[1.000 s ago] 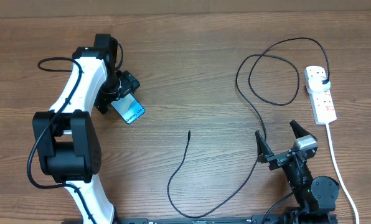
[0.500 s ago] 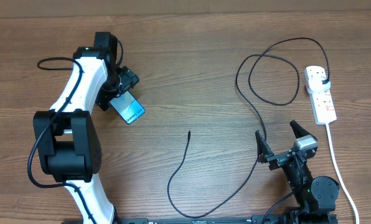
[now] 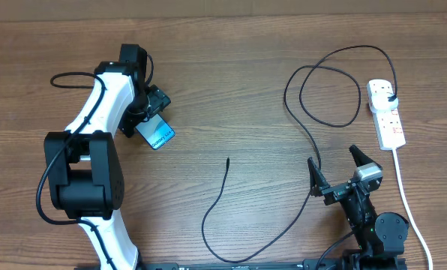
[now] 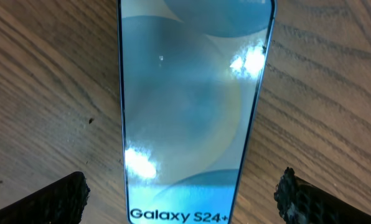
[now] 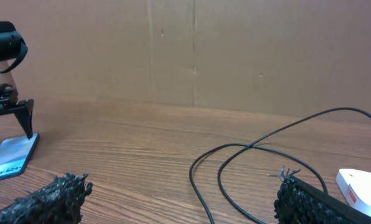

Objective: Plug charger to phone and switch on socket
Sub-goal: 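Lower the left gripper and close it on the phone's sides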

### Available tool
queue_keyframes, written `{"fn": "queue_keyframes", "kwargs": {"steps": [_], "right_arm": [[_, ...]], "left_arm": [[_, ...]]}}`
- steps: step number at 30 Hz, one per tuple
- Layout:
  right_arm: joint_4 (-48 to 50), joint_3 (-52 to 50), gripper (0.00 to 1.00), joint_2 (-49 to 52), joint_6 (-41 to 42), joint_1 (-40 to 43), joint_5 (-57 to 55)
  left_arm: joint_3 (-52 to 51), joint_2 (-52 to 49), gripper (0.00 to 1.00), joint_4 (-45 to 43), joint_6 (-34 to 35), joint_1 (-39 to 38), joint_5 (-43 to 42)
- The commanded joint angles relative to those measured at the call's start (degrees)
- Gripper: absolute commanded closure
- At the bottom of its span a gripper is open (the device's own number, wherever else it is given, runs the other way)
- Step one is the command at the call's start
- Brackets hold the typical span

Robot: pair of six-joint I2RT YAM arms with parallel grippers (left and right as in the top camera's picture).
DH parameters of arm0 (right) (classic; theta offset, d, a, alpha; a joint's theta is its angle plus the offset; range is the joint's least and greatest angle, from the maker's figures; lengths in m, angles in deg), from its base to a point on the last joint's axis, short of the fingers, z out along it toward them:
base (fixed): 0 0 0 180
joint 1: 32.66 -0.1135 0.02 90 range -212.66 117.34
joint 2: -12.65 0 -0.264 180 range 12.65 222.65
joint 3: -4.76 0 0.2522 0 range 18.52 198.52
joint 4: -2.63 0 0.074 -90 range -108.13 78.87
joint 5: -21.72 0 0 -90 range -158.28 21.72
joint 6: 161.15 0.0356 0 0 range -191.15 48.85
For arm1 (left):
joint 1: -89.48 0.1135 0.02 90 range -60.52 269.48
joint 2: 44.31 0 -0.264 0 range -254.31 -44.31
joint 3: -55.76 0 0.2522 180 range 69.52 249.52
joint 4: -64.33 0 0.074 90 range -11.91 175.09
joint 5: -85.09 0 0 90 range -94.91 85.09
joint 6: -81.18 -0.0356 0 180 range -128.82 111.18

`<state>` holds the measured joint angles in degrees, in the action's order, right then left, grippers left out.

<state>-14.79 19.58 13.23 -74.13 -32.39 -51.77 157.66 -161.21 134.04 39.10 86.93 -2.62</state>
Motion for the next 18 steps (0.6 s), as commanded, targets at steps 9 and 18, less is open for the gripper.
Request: {"fn": "queue_keyframes", "kwargs": {"steps": [9,18], "right_arm": [[0.31,-0.61,0.0,-0.42,-0.11,-0.33,-0.42],[0.31,-0.61,0.0,-0.42,-0.11,-0.33,-0.42]], "left_arm": [[-3.19,-0.96,0.0,-2.93,2.69,-0.22,1.4],[-4.7,-0.96,0.0,-5.07,2.93,-0.22,1.14]]}}
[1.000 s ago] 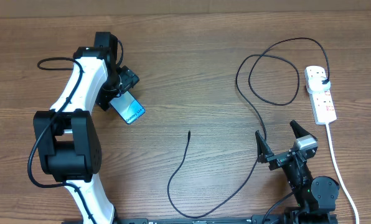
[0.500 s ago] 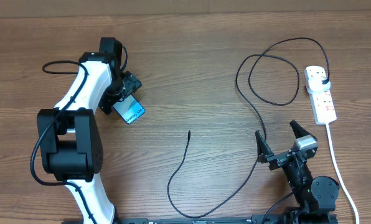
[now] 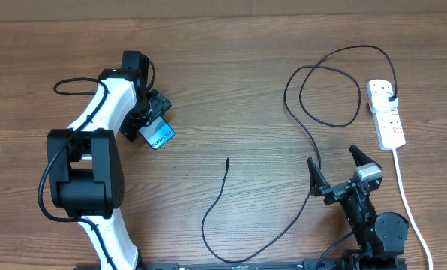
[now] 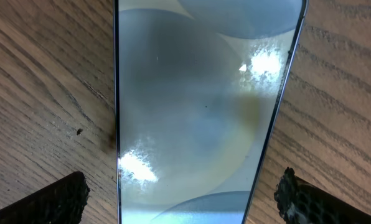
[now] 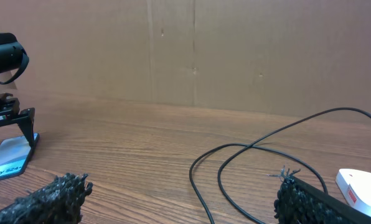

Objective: Plug charger to phone and switch on socket
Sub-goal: 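Lower the left gripper and close it on the phone's sides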

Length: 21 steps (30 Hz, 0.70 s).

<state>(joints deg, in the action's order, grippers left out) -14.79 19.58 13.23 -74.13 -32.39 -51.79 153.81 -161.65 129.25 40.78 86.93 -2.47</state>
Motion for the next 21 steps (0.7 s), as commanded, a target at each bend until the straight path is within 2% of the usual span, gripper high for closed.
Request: {"fn": "queue_keyframes", "kwargs": {"steps": [1,21], "right_arm": [[0.31,-0.61,0.0,-0.42,-0.11,-0.31,-0.39],[0.31,-0.61,0.0,-0.42,-0.09,-0.31,-0.39]], "left_arm": [[-0.98,-0.52,0.0,-0.46,1.22,-0.22,1.01],[-3.32,-0.55,0.0,-4.81,1.27,-0.22,1.88]]}}
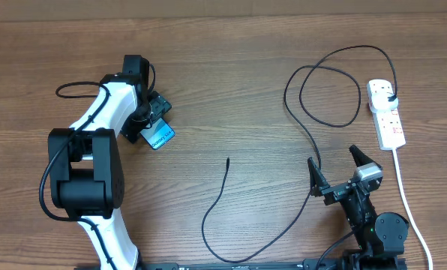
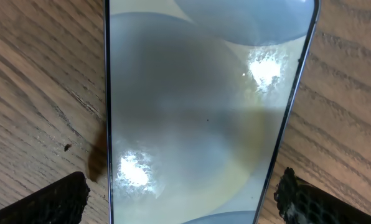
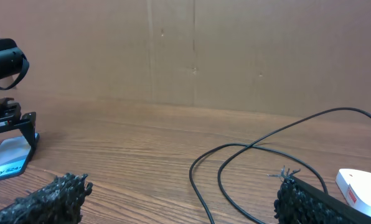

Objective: Plug charger to phone and switch on socket
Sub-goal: 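Lower the left gripper and close it on the phone's sides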

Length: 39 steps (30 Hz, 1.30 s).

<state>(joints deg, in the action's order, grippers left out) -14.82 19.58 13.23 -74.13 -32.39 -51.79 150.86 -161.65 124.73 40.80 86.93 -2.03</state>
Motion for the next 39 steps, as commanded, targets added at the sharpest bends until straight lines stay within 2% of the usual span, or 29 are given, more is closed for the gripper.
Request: {"fn": "queue_keyframes", "kwargs": {"steps": [1,17,27,39], "right_arm": [[0.33,-0.61,0.0,-0.42,-0.11,-0.31,-0.39],[0.33,-0.61,0.0,-0.42,-0.11,-0.31,-0.39],[0.33,-0.61,0.0,-0.42,-0.11,-0.31,-0.39],[0.33,-0.61,0.0,-0.42,-0.11,-0.31,-0.39]], "left_arm": [[-0.37,-0.55,0.0,-0.37,1.25,-0.22,1.68],[-0.37,-0.72,0.0,-0.39,1.18,0.02,-0.98],[-0.35,-6.67,0.0,-0.04,1.16,0.5,-2.93],[-0.11,-7.17,0.0,-0.22,1.2,0.76,-4.17]]}}
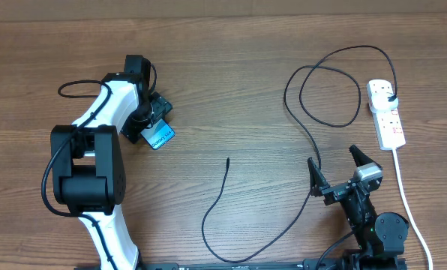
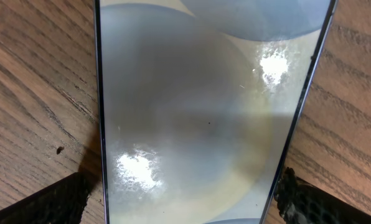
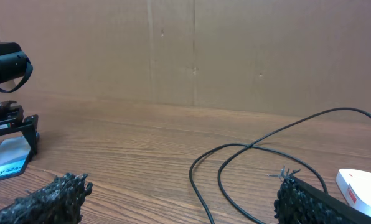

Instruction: Plug charger to phone and switch on socket

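Note:
The phone (image 2: 198, 106), a blue-edged Galaxy with a pale reflective screen, lies flat on the wooden table (image 1: 231, 90) at the left (image 1: 162, 137). My left gripper (image 2: 185, 202) stands open low over it, one black finger just outside each long edge; in the overhead view the left gripper (image 1: 154, 118) covers the phone's far end. The black charger cable (image 1: 298, 112) loops from the white power strip (image 1: 385, 114), and its free plug end (image 1: 229, 160) lies mid-table. My right gripper (image 1: 331, 155) rests open at the front right, empty.
A brown cardboard wall (image 3: 192, 50) closes the far side in the right wrist view. The cable's loops (image 3: 248, 162) and the power strip (image 3: 361, 184) lie ahead of my right gripper (image 3: 179, 202). The strip's white lead (image 1: 403, 187) runs to the front edge.
My left gripper is a little lower over the phone, whose screen now spans nearly the full width between the fingers. The right arm, cable and power strip have not moved.
My left gripper was open above the phone with the Galaxy lettering visible between its fingers. At each later moment the phone filled more of the wrist view and the lettering dropped out of it. Now the fingers flank the phone's edges closely. The right arm stayed still throughout.

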### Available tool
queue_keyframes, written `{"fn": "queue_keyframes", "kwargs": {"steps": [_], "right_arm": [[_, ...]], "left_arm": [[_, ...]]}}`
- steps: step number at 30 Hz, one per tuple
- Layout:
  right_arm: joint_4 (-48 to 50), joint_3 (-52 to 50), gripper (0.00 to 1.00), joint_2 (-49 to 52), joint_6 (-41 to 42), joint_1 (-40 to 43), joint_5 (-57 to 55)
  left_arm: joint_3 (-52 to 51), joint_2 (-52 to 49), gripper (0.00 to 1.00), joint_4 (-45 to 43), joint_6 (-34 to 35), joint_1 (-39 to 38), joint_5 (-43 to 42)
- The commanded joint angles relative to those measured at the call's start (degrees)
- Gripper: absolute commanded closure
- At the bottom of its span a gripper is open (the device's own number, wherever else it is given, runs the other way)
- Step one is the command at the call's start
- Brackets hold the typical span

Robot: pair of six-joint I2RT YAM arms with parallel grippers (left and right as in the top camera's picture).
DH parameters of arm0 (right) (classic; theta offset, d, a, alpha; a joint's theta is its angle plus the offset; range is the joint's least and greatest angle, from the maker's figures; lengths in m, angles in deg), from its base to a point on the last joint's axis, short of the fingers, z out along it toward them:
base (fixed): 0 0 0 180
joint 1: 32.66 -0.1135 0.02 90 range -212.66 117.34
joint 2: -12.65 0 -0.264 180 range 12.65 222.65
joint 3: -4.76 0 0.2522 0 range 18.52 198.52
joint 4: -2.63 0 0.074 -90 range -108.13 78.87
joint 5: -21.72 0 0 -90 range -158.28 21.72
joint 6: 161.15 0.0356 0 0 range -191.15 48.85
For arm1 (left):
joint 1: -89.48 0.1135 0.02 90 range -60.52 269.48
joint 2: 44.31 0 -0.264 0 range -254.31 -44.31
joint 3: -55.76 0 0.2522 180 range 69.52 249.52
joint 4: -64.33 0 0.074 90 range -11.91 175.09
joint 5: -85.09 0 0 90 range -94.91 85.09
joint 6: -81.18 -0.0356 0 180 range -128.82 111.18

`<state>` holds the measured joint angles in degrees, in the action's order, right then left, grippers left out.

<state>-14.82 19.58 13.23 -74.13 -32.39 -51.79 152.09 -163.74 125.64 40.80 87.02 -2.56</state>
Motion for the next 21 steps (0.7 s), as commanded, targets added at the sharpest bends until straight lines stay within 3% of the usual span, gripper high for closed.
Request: {"fn": "queue_keyframes", "kwargs": {"steps": [1,13,21], "right_arm": [[0.33,-0.61,0.0,-0.42,-0.11,-0.31,-0.39],[0.33,-0.61,0.0,-0.42,-0.11,-0.31,-0.39],[0.33,-0.61,0.0,-0.42,-0.11,-0.31,-0.39]], "left_arm": [[-1.33,-5.07,0.0,-1.11,1.25,0.68,-4.66],[-1.33,-5.07,0.0,2.93,3.5,1.77,-5.25],[-1.33,-5.07,0.0,3.78,-0.79,1.77,-2.32]]}}
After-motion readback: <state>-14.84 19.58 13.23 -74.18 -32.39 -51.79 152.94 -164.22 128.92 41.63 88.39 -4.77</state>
